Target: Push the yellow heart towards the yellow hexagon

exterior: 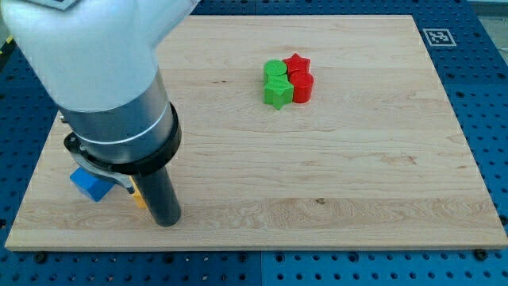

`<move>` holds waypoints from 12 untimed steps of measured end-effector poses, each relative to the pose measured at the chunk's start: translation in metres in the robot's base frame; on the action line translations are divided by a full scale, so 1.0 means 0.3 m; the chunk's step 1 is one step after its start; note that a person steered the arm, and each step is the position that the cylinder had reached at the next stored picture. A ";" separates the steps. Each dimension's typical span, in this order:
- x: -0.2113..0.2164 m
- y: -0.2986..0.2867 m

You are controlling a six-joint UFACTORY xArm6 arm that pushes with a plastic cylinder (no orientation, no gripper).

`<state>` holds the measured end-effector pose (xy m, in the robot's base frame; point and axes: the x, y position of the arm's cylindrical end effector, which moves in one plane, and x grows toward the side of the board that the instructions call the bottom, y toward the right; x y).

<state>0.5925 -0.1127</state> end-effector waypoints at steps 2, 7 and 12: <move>0.008 -0.090; -0.170 -0.088; -0.561 -0.053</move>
<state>0.4243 -0.1287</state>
